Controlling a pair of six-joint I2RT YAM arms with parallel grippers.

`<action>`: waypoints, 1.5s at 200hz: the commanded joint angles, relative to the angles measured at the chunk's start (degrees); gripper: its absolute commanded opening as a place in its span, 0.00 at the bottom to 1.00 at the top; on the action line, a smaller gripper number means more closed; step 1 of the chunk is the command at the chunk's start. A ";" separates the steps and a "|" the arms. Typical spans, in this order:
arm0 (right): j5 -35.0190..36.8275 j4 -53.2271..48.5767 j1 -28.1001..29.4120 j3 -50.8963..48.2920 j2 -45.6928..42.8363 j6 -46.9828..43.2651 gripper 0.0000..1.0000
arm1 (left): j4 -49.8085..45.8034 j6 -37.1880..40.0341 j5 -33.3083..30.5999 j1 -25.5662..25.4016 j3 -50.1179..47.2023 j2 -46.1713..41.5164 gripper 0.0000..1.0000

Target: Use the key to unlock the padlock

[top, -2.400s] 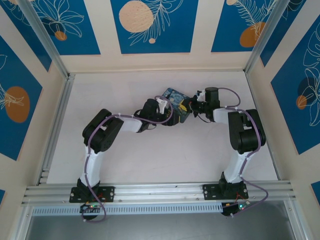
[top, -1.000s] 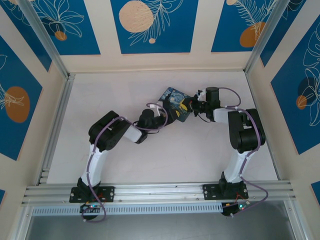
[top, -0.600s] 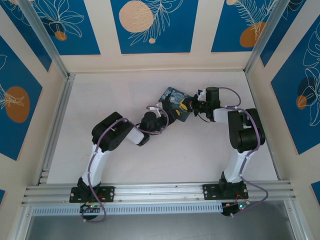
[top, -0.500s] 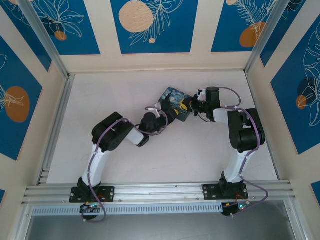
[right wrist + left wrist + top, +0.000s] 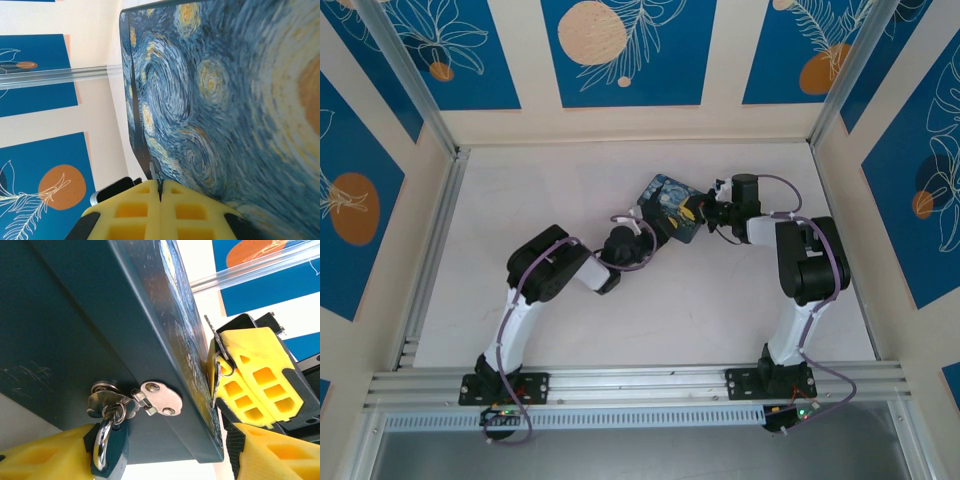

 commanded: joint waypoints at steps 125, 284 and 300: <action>-0.04 -2.02 -0.15 0.52 2.86 0.64 0.00 | -6.31 0.59 -4.23 -0.90 3.33 5.61 0.46; -0.15 -2.02 -0.33 0.35 2.42 0.82 0.00 | -11.01 -1.01 -2.74 0.34 2.98 5.25 0.52; -0.19 -2.06 -0.37 0.35 2.41 0.91 0.00 | -11.86 -0.74 -1.70 0.84 3.31 5.26 0.51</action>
